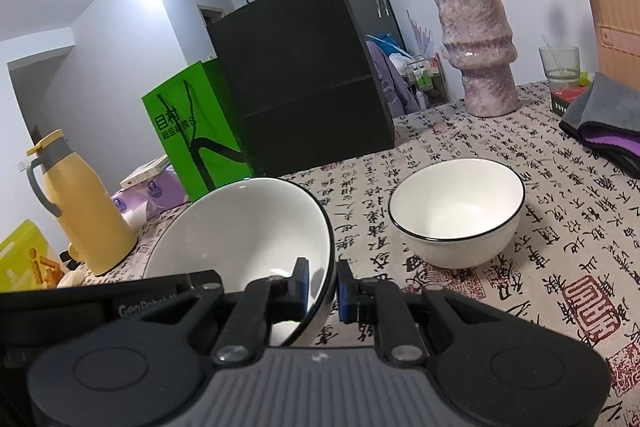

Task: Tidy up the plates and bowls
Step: 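Lift the white bowl off the table with both tools, then carry the held white bowl toward the blue bowl with both tools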

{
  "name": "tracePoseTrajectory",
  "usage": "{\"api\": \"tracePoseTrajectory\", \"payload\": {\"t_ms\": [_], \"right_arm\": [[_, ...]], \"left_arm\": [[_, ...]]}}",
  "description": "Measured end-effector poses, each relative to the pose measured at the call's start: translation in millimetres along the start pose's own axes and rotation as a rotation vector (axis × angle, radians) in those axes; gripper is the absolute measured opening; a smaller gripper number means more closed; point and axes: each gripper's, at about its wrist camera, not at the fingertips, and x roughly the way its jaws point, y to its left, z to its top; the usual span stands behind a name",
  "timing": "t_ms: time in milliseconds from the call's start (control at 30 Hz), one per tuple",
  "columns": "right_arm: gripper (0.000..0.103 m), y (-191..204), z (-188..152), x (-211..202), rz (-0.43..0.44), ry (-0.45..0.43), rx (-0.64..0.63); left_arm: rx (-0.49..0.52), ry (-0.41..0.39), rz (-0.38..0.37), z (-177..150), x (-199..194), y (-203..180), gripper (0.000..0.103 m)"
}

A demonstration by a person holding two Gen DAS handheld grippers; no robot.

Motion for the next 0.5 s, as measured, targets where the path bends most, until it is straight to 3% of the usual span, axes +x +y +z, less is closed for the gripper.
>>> {"api": "tracePoseTrajectory", "payload": {"t_ms": [500], "right_arm": [[0.014, 29, -1, -20, 0.017, -0.017, -0.038]], "left_arm": [[-0.03, -0.031, 0.006, -2, -31, 23, 0.014]]}}
